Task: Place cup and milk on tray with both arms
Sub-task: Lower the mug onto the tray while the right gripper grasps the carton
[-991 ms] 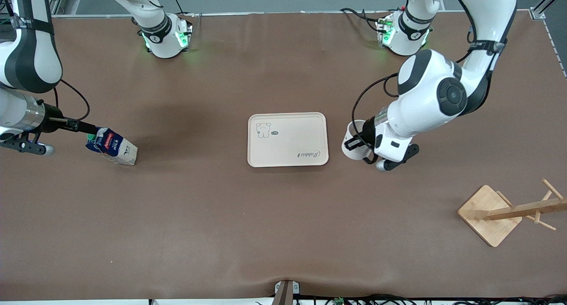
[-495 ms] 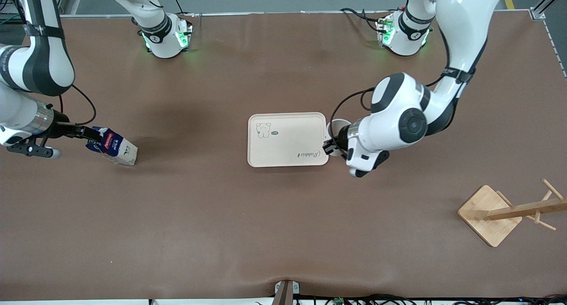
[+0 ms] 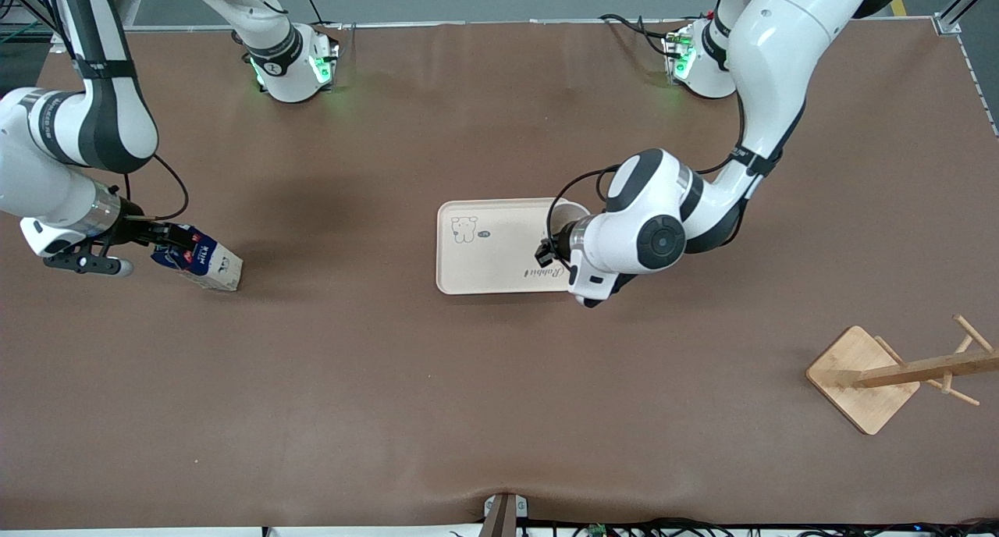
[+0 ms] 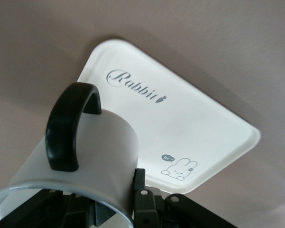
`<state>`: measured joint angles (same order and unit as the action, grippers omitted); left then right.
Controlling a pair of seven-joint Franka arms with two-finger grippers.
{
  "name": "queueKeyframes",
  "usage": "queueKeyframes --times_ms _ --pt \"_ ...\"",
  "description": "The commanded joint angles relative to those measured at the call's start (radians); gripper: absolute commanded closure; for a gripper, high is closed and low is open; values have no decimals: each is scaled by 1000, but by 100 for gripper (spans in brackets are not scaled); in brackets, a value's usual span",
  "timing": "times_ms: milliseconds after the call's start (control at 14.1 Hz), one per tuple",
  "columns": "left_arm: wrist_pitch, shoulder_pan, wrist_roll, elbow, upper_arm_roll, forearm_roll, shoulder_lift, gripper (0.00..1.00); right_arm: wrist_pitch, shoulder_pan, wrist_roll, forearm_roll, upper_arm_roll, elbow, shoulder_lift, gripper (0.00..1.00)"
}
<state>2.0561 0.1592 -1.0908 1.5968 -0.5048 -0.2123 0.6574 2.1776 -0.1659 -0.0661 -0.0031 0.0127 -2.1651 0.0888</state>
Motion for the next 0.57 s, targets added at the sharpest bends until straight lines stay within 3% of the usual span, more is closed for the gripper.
queueKeyframes --times_ms 0,71,212,495 --pt "-21 46 -55 -31 12 54 47 100 13 -30 -60 -17 -10 -24 -14 57" --pt "-17 55 -66 -29 12 56 59 100 4 -33 -70 -17 -10 -22 -14 72" --pt "-14 68 -69 -23 12 57 70 100 -10 -32 -87 -15 -10 -19 -17 92" --pt "2 77 -69 -9 22 73 100 100 -140 -34 -97 -15 -10 51 -18 95"
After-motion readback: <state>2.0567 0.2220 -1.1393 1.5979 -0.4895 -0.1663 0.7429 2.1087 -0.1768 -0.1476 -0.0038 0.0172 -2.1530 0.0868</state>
